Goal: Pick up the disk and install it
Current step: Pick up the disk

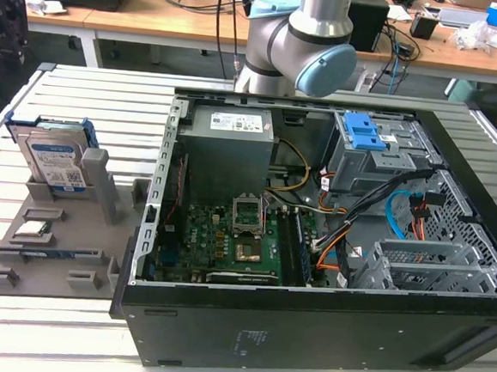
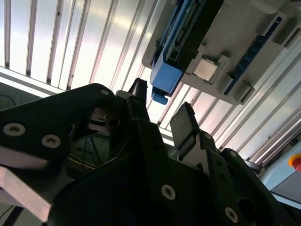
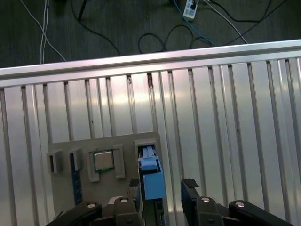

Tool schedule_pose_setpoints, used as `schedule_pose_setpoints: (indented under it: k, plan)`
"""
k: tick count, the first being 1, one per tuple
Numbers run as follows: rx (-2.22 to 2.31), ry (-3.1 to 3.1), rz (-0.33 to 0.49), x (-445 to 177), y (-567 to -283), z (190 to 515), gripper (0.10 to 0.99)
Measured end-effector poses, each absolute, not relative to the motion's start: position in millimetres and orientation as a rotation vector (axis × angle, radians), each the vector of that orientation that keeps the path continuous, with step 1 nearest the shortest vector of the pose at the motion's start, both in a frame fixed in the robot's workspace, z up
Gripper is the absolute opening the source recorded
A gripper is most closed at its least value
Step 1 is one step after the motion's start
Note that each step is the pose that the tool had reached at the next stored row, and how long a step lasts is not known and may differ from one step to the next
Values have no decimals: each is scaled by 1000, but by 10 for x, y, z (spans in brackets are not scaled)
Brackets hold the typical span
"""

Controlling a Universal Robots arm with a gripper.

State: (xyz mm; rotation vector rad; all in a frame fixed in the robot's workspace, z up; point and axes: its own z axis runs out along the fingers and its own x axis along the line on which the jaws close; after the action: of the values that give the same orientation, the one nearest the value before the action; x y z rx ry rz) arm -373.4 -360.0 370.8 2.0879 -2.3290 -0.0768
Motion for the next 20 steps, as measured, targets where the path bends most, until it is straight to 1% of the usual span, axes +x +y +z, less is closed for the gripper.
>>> schedule_pose_setpoints:
  k: [7, 20]
  plan:
    - [2088, -2329, -77, -3733, -3600, 3658, 482]
    - [2107, -2301, -63, -3667, -3600, 3451, 482]
